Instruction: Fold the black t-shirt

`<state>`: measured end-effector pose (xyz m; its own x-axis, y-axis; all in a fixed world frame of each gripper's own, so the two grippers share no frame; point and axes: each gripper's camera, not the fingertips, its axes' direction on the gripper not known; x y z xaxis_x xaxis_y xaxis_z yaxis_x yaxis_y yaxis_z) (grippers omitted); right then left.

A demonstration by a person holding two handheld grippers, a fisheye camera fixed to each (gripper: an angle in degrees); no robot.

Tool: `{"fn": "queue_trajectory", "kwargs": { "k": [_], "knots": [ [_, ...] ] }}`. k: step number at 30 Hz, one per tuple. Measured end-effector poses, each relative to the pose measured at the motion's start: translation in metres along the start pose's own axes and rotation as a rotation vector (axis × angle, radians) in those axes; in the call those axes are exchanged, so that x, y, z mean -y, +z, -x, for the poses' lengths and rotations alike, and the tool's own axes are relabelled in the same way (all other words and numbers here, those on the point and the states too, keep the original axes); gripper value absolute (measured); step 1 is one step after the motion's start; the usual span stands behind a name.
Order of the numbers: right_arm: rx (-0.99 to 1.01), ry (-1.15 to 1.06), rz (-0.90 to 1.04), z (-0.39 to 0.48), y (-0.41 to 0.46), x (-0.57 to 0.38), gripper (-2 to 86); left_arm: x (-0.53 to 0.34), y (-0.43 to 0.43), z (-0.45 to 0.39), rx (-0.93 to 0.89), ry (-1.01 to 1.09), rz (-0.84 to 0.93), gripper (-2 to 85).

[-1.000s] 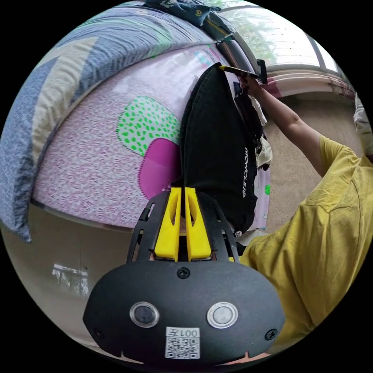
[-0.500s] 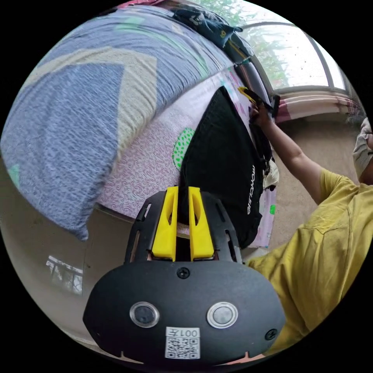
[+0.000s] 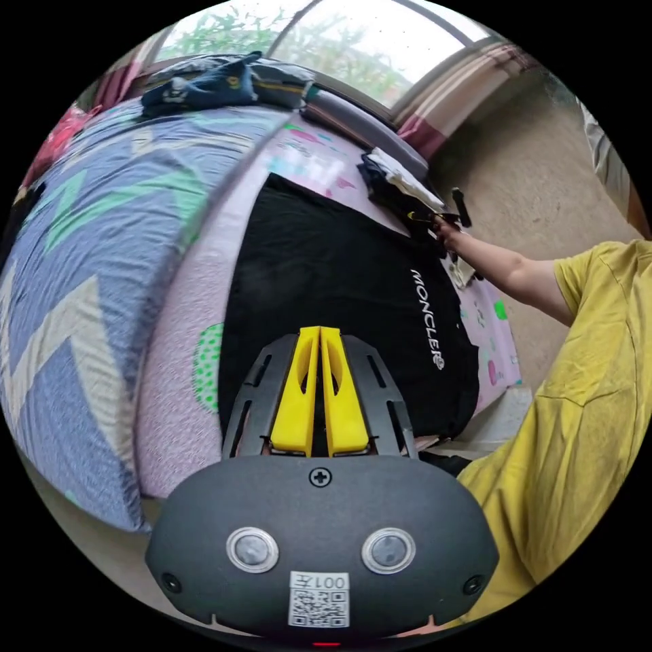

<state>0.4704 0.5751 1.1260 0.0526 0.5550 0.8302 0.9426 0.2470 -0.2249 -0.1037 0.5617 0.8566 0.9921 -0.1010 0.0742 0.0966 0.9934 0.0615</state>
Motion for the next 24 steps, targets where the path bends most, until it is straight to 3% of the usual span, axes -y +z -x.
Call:
{"fn": "queue_trajectory", "kwargs": {
  "k": [8,13,24],
  "knots": [
    [-0.117,-0.069,0.131,-0.055,-0.026,-0.005,3.9,0.066,0.099,-0.088,-0.194,0.13,0.153,-1.3],
    [-0.082,-0.119,0.211,-0.073,-0.031,0.0,9.2,0.082,0.126,-0.131,-0.205,0.191,0.198,-1.3],
    [0.086,-0.047,0.297,-0.079,-0.049,0.004,1.8,0.111,0.162,-0.181,-0.176,0.225,0.224,-1.2]
  ]
}}
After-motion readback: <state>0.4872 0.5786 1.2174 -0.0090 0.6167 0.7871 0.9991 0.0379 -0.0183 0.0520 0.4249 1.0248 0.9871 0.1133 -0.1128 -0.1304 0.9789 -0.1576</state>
